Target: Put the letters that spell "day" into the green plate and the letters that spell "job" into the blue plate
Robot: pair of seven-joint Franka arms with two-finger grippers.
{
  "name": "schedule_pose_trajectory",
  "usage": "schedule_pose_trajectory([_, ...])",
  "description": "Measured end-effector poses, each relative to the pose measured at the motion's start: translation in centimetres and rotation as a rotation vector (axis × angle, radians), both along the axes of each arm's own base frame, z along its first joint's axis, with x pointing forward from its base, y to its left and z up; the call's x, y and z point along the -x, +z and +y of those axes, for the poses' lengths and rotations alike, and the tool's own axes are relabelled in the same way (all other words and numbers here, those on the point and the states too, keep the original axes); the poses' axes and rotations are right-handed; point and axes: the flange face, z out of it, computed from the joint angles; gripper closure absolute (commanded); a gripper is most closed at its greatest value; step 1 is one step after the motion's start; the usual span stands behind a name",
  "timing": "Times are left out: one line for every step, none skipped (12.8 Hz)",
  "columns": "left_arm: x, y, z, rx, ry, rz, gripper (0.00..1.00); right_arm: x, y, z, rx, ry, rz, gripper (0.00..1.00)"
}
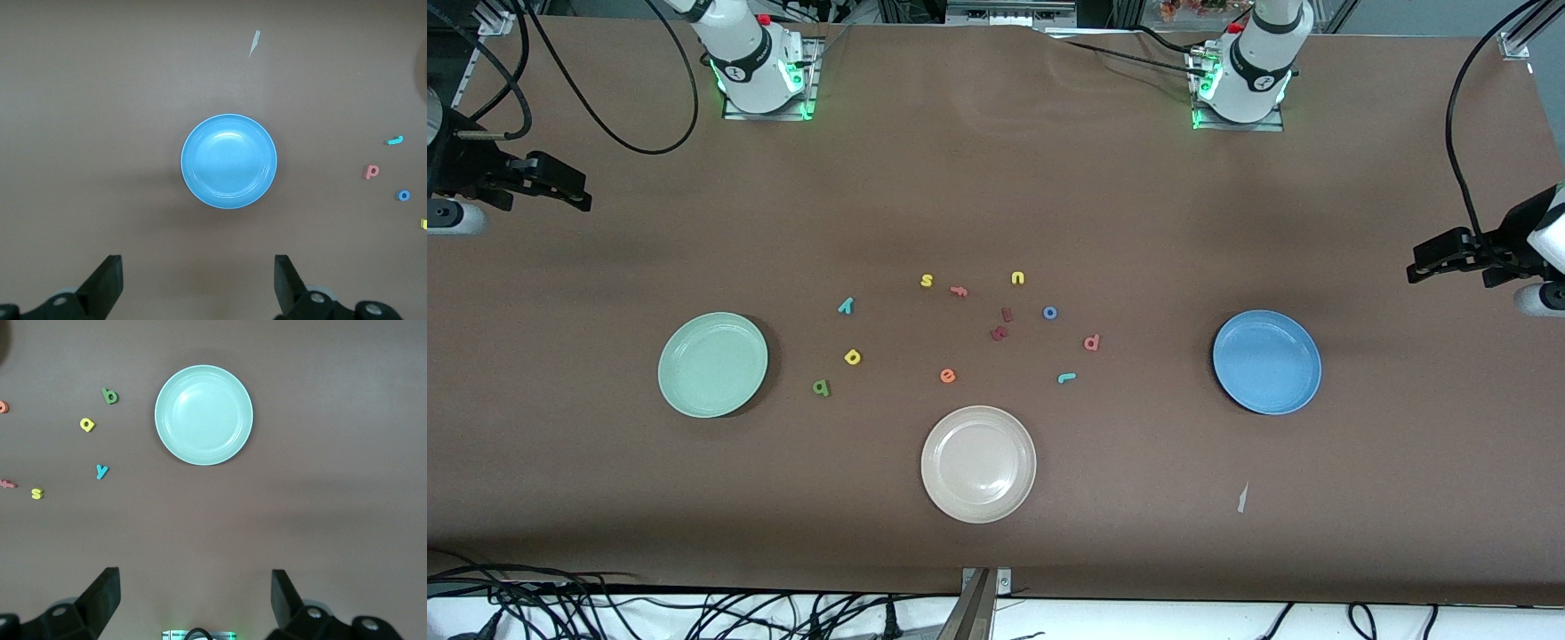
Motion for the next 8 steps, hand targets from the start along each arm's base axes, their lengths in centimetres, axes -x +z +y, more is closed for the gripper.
schedule_pose_trajectory([0.0, -0.01, -0.08, 0.0, -0.001, 0.0, 0.0, 0.02, 0.0, 0.0, 0.0, 0.0, 0.001, 0.0])
schedule_pose_trajectory([0.0, -0.01, -0.09, 0.0, -0.002, 0.001, 0.0, 0.08, -0.04, 0.0, 0.0, 0.0, 0.006, 0.0])
schedule_pose_trajectory([0.0, -0.03, -0.07, 0.0, -0.001, 0.001, 0.0, 0.14, -0.08, 0.0, 0.0, 0.0, 0.012, 0.0])
schedule_pose_trajectory([-0.01, -0.07, -0.03, 0.0, -0.001, 0.002, 0.0, 0.19, -0.1, 0.0, 0.0, 0.0, 0.015, 0.0])
schedule_pose_trajectory([-0.03, -0.12, 0.0, 0.0, 0.0, 0.003, 0.0, 0.21, -0.12, -0.02, 0.002, 0.0, 0.017, 0.0])
schedule_pose_trajectory([-0.05, -0.17, 0.08, 0.001, 0.001, 0.004, 0.0, 0.22, -0.12, -0.07, 0.007, 0.001, 0.018, 0.0])
schedule_pose_trajectory([-0.06, -0.22, 0.16, 0.001, 0.002, 0.005, 0.0, 0.22, -0.12, -0.1, 0.011, 0.001, 0.019, 0.0])
schedule_pose_trajectory([-0.07, -0.24, 0.23, 0.001, 0.003, 0.005, 0.0, 0.23, -0.12, -0.12, 0.012, 0.001, 0.019, 0.0])
